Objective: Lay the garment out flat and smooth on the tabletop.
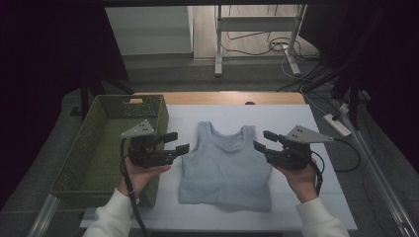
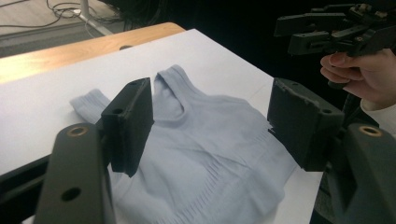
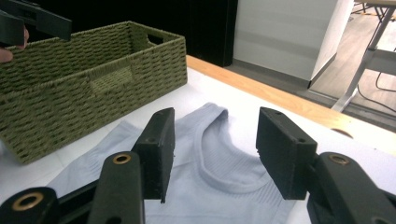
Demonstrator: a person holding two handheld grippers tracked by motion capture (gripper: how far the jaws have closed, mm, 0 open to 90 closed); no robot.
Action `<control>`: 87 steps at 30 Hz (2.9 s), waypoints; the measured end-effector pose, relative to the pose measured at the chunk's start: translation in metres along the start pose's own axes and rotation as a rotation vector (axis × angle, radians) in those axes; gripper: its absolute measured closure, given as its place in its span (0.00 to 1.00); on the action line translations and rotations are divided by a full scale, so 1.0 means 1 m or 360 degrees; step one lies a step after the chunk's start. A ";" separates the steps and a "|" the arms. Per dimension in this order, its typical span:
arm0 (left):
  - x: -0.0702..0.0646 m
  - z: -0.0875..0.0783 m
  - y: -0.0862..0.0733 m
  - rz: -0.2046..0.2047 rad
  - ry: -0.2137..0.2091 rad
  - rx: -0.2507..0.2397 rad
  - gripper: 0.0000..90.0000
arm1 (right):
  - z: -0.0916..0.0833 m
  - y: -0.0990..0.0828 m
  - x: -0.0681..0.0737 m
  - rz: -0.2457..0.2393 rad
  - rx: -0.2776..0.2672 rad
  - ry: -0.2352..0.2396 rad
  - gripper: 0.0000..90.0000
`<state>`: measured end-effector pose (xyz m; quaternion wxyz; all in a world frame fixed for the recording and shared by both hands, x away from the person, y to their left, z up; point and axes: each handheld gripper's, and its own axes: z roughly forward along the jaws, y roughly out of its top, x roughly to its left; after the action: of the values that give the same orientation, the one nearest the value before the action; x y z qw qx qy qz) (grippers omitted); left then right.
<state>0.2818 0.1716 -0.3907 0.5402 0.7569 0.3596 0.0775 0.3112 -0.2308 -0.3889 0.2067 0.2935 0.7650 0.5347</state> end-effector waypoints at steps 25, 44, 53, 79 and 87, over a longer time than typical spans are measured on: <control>-0.004 -0.007 -0.019 0.0014 0.0030 0.0048 0.36 | 0.002 -0.038 0.011 0.0033 0.0139 0.0039 0.53; -0.008 -0.001 -0.023 0.0031 0.0025 0.0100 0.35 | 0.036 -0.052 0.031 -0.0047 0.0324 0.0130 0.50; -0.008 -0.001 -0.023 0.0037 0.0028 0.0104 0.35 | 0.057 -0.055 0.040 -0.0068 0.0393 0.0173 0.49; -0.009 0.001 -0.024 0.0059 0.0044 0.0109 0.35 | 0.090 -0.081 0.052 -0.0073 0.0625 0.0229 0.48; -0.009 0.003 -0.025 0.0060 0.0041 0.0119 0.34 | 0.097 -0.088 0.053 -0.0078 0.0700 0.0223 0.48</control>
<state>0.2650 0.1672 -0.4110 0.5053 0.7822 0.3547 0.0838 0.3132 -0.1502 -0.5046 0.0969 0.2750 0.8825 0.3690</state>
